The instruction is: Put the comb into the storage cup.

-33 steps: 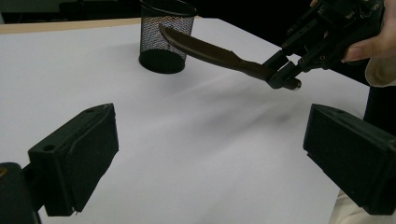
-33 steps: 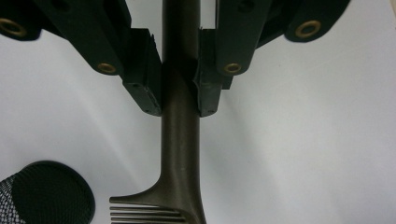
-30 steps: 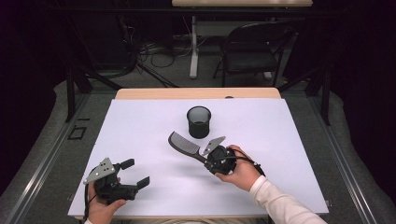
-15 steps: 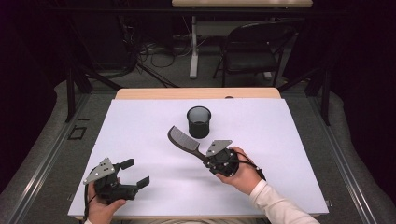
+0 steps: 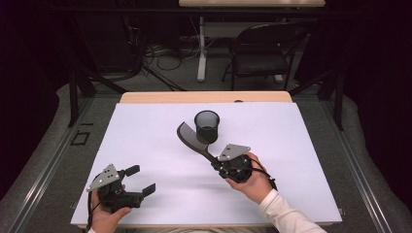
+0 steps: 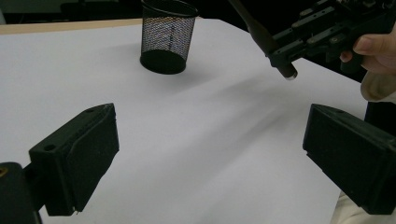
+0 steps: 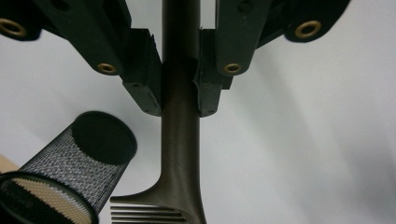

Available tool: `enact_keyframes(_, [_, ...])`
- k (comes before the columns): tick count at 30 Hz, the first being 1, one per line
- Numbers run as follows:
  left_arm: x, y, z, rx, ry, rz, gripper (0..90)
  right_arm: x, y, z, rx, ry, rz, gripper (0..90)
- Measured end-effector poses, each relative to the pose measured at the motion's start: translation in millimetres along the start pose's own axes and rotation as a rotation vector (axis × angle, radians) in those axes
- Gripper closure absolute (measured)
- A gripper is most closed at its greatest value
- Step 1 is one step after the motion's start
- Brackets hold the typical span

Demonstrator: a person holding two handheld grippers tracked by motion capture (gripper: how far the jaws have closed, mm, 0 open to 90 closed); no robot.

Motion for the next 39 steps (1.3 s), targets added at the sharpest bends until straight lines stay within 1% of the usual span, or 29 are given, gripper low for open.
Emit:
enact_keyframes(2, [0.1, 0.0, -0.1, 0.001, 0.000, -0.001, 3.6, -2.6, -0.9, 1.8, 0.005, 0.009, 0.020, 72.5])
enact_keyframes(3, [0.0, 0.1, -0.2, 0.000, 0.000, 0.000, 3.6, -4.6, -1.6, 3.0, 0.013, 0.016, 0.039, 72.5])
enact_keyframes(4, [0.0, 0.1, -0.1, 0.000, 0.000, 0.000, 3.6, -4.6, -1.6, 3.0, 0.013, 0.016, 0.039, 72.5])
enact_keyframes(12, [0.1, 0.0, -0.3, -0.001, 0.000, 0.000, 3.8, -9.2, -1.8, 2.4, 0.039, 0.015, 0.090, 72.5])
enact_keyframes(13, [0.0, 0.0, 0.0, 0.005, 0.000, 0.001, 3.9, -9.7, -2.1, 2.3, 0.044, 0.015, 0.096, 72.5])
enact_keyframes(17, [0.0, 0.0, -0.5, 0.002, 0.002, 0.001, 3.9, -12.2, -3.4, 2.0, 0.062, 0.020, 0.126, 72.5])
enact_keyframes(21, [0.1, -0.6, -1.3, -0.002, 0.002, 0.000, 4.4, -15.1, -5.6, 2.0, 0.090, 0.027, 0.161, 72.5])
enact_keyframes(23, [-0.2, -0.9, -2.0, -0.008, -0.001, 0.006, 5.1, -15.7, -6.5, 1.4, 0.093, 0.030, 0.174, 72.5])
enact_keyframes(24, [0.0, -1.1, -2.2, -0.005, -0.002, 0.005, 5.4, -15.6, -6.9, 1.1, 0.098, 0.032, 0.178, 72.5])
enact_keyframes(28, [-0.5, -1.0, -3.3, -0.007, -0.001, 0.017, 7.7, -13.3, -7.4, -2.2, 0.112, 0.020, 0.194, 72.5])
enact_keyframes(31, [-0.2, -0.5, -3.7, -0.016, 0.003, 0.013, 9.6, -11.8, -7.4, -4.6, 0.128, 0.006, 0.205, 72.5])
enact_keyframes(33, [0.1, 0.2, -3.5, -0.013, 0.012, 0.010, 11.2, -11.5, -7.7, -6.5, 0.138, -0.002, 0.216, 72.5])
enact_keyframes(35, [0.8, 0.4, -3.3, -0.011, 0.016, 0.003, 16.0, -10.7, -7.6, -9.4, 0.137, -0.007, 0.220, 72.5])
enact_keyframes(39, [0.5, 1.5, -2.9, -0.009, 0.012, 0.007, 15.9, -7.2, -5.2, -14.5, 0.142, -0.022, 0.222, 72.5])
Point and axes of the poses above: each handheld gripper's, and its own axes: y roughly forward along the jaws, x roughly out of its underside, z roughly to its right, the point moved 10 cm from there along y, roughly forward along the jaws, and after that the axes turned 15 degrees about x, right-handed, at the moved point
